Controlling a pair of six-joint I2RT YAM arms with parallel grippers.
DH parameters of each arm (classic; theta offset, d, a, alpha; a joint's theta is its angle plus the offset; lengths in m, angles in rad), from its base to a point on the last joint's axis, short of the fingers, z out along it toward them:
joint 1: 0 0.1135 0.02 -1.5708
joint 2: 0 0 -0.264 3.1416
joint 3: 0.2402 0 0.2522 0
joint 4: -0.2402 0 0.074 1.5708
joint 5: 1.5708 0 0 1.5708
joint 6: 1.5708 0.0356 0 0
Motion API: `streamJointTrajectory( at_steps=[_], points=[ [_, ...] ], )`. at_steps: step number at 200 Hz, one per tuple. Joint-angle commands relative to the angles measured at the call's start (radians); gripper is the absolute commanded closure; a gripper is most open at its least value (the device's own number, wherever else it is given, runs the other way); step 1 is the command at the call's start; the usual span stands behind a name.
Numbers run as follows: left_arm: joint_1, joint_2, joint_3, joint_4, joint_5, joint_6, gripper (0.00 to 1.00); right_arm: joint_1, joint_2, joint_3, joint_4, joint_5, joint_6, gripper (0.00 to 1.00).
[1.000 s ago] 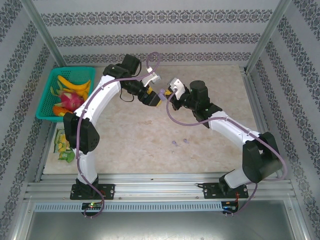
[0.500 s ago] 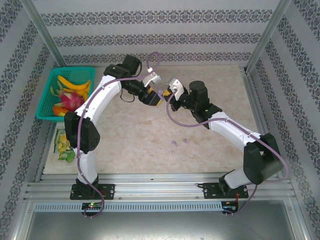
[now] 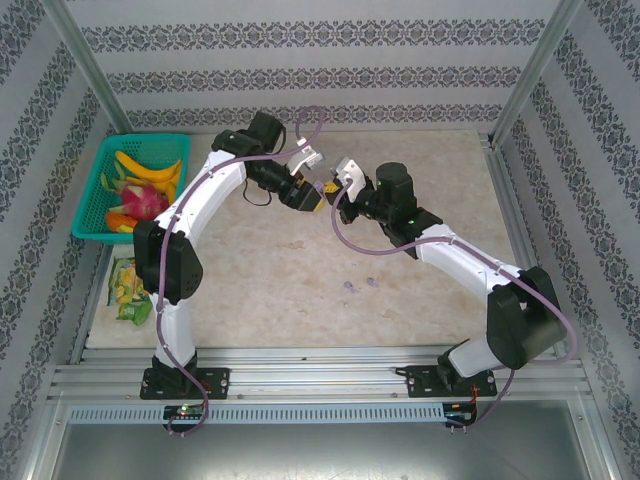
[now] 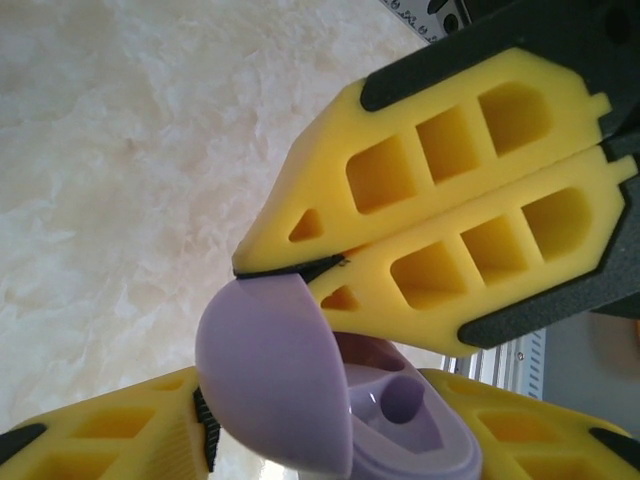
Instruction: Insert the wireless bluetooth earbuds into the charging case
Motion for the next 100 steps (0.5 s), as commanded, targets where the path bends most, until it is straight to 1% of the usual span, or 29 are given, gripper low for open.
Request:
streamJointTrajectory(
  at_steps=[1, 28, 43, 73, 91, 100],
  points=[
    [-0.008, 0.014, 0.038, 0.0, 0.034, 0.003, 0.5, 0.007, -0.023, 0.005, 0.021, -0.026, 0.009, 1.0],
    [-0.01, 0.018, 0.043, -0.006, 0.039, 0.006, 0.55, 0.007, -0.024, 0.006, 0.018, -0.024, 0.009, 1.0],
    [-0.011, 0.018, 0.041, -0.007, 0.042, 0.006, 0.6, 0.007, -0.025, 0.006, 0.018, -0.024, 0.009, 1.0],
    [-0.011, 0.018, 0.041, -0.011, 0.053, 0.009, 0.63, 0.007, -0.026, 0.008, 0.016, -0.019, 0.01, 1.0],
    [-0.012, 0.018, 0.043, -0.016, 0.059, 0.011, 0.68, 0.007, -0.026, 0.01, 0.015, -0.013, 0.011, 1.0],
    [-0.011, 0.02, 0.043, -0.019, 0.06, 0.013, 0.68, 0.007, -0.026, 0.01, 0.014, -0.012, 0.01, 1.0]
  ],
)
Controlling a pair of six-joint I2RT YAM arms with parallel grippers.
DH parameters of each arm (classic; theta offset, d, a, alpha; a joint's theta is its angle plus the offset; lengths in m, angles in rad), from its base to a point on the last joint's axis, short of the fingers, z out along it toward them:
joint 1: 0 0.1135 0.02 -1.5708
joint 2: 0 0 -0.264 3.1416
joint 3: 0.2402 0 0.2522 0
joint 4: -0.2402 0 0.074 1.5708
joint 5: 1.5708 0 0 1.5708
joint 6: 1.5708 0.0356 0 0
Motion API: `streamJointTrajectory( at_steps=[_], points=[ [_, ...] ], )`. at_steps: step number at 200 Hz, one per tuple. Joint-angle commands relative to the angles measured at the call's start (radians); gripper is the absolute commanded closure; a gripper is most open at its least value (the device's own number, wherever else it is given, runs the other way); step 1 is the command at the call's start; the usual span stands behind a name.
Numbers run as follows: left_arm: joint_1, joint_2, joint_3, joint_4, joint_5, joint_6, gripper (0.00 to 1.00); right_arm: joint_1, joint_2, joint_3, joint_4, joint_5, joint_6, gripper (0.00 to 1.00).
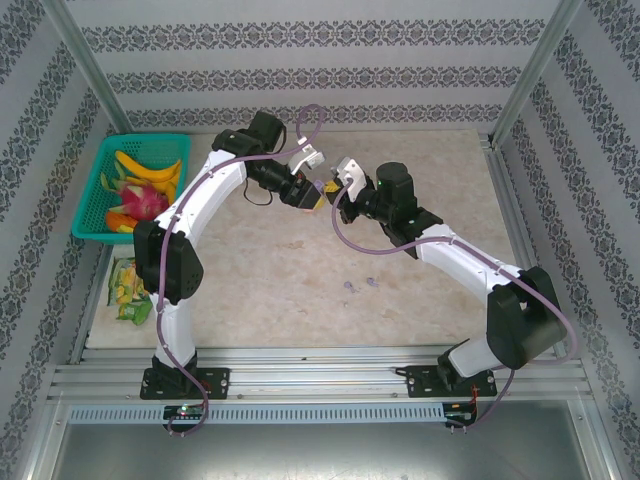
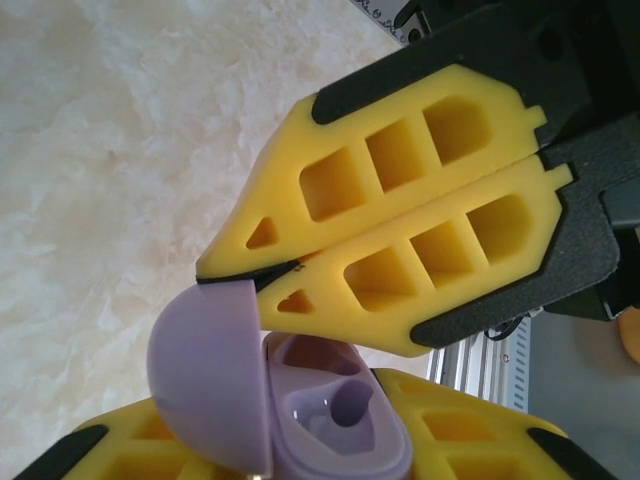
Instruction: Insert the wireless bluetooth earbuds into the charging case
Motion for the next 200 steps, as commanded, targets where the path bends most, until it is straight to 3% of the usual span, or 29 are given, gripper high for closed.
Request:
streamJointTrajectory(
  at_steps=[1, 55, 128, 146, 158, 183, 200],
  points=[
    [-0.009, 0.017, 0.035, -0.018, 0.029, 0.012, 0.68, 0.007, -0.026, 0.01, 0.015, -0.017, 0.007, 1.0],
    [-0.01, 0.017, 0.037, -0.032, 0.037, 0.017, 0.68, 0.005, -0.03, 0.013, 0.011, -0.014, 0.005, 1.0],
    [-0.009, 0.015, 0.051, -0.039, 0.045, 0.018, 0.89, 0.005, -0.035, 0.026, 0.001, -0.005, 0.018, 1.0],
    [-0.01, 0.015, 0.049, -0.04, 0.041, 0.015, 1.0, 0.004, -0.037, 0.03, -0.002, 0.005, 0.026, 1.0],
    [-0.009, 0.015, 0.049, -0.04, 0.035, 0.015, 1.0, 0.003, -0.04, 0.035, -0.005, 0.019, 0.041, 1.0],
    [-0.01, 0.014, 0.042, -0.027, 0.007, -0.001, 1.0, -0.006, -0.063, 0.048, -0.022, 0.034, 0.098, 0.69],
    [-0.01, 0.004, 0.024, 0.007, -0.026, -0.021, 1.0, -0.017, -0.096, 0.054, -0.053, 0.032, 0.143, 0.55]
  ],
)
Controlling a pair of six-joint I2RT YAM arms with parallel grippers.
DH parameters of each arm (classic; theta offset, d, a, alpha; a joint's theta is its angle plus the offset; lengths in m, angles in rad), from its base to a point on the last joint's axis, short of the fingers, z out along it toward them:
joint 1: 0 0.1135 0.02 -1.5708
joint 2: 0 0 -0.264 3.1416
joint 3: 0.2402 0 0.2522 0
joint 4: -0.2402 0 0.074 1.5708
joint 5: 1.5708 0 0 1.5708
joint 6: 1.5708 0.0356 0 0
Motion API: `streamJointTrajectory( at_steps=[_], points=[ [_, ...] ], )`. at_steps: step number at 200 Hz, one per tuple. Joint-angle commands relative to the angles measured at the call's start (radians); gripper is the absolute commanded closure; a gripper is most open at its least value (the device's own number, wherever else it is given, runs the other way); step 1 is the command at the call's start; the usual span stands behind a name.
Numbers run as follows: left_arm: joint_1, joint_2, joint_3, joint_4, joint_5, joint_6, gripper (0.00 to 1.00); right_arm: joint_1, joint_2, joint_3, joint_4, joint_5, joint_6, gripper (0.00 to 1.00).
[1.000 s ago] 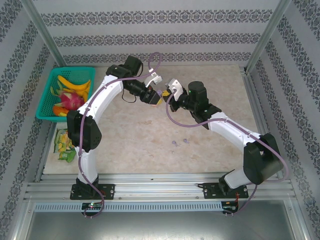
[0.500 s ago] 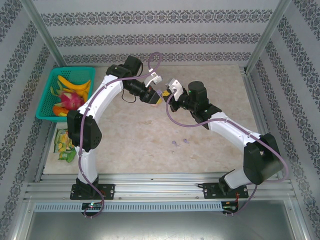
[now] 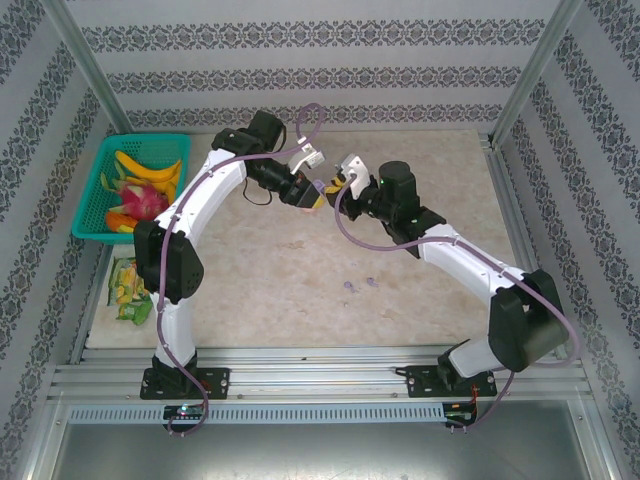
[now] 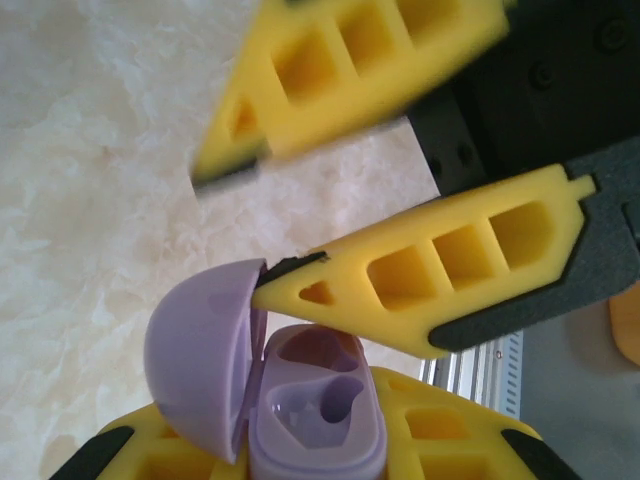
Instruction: Insert the wireless bluetooth earbuds into the charging case
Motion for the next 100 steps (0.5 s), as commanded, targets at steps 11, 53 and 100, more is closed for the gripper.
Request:
streamJointTrajectory(
  at_steps=[11, 53, 100],
  points=[
    [-0.011, -0.014, -0.014, 0.067, -0.046, -0.038, 1.0, -0.015, -0.101, 0.041, -0.032, -0.02, 0.107, 0.48],
    [-0.009, -0.063, -0.113, 0.246, -0.127, -0.135, 1.0, -0.084, -0.213, -0.008, -0.099, -0.01, 0.271, 0.17],
    [-0.019, -0.165, -0.332, 0.589, -0.27, -0.283, 1.0, -0.164, -0.289, -0.054, -0.139, 0.048, 0.463, 0.02]
  ],
)
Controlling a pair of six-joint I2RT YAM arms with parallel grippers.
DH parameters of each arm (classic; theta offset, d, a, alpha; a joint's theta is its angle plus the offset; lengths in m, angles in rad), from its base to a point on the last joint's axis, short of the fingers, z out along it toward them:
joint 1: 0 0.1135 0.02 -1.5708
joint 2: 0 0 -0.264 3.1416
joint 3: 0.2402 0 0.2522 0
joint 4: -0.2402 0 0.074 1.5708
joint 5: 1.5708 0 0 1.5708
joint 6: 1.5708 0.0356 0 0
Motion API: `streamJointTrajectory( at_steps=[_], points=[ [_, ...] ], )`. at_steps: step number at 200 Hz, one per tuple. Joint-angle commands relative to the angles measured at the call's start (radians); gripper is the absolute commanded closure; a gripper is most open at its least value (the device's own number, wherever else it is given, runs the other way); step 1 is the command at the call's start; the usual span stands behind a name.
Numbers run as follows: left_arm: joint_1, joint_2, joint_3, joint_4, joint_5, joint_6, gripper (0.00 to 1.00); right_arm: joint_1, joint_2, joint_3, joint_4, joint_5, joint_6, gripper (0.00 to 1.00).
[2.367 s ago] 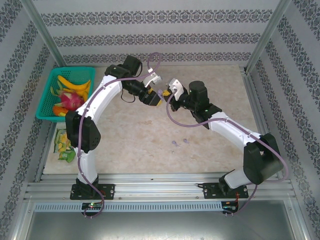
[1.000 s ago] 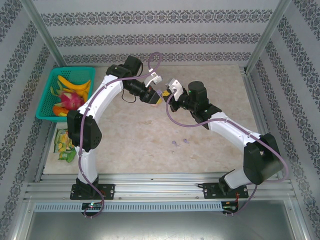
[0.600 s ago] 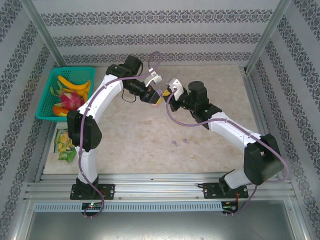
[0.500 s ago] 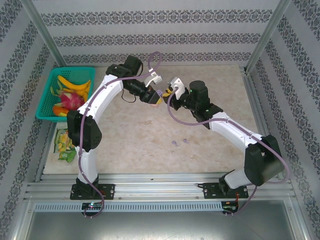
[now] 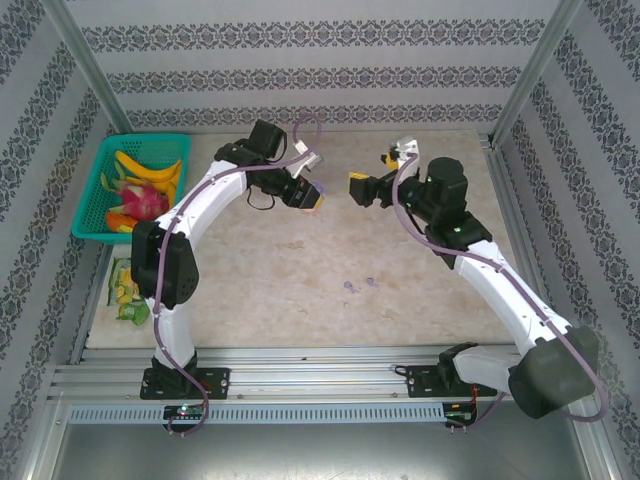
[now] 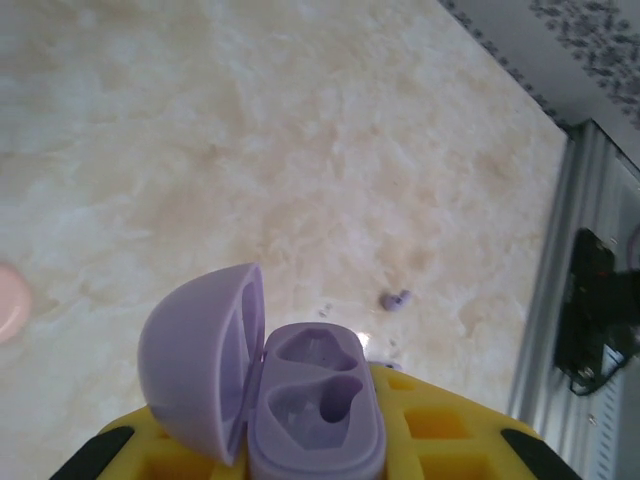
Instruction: Insert the wireless bluetooth earbuds into the charging case
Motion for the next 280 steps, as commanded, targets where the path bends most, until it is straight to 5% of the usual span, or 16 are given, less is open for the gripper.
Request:
streamJointTrajectory(
  at_steps=[1, 46, 93, 165, 216, 280],
  points=[
    [-0.015, -0.093, -0.095, 0.258, -0.104, -0.101, 1.0, -0.02, -0.028, -0.028, -0.053, 0.044, 0.148, 0.02],
    [-0.074, -0.193, -0.324, 0.554, -0.333, -0.082, 1.0, -0.127, -0.06, -0.064, -0.065, 0.029, 0.351, 0.02],
    [-0.127, -0.209, -0.483, 0.792, -0.4, -0.135, 1.0, -0.144, -0.006, -0.016, -0.219, 0.021, 0.392, 0.02],
    [-0.174, -0.264, -0.877, 1.526, -0.358, -0.178, 1.0, -0.121, 0.059, -0.06, -0.432, 0.188, 0.401, 0.02],
    [-0.174, -0.319, -0.985, 1.677, -0.274, -0.161, 1.0, -0.074, -0.007, -0.18, -0.405, 0.101, 0.48, 0.04],
    [-0.172, -0.363, -1.156, 1.91, -0.326, -0.149, 1.0, 0.104, 0.006, -0.184, -0.573, 0.234, 0.58, 0.13]
  ],
)
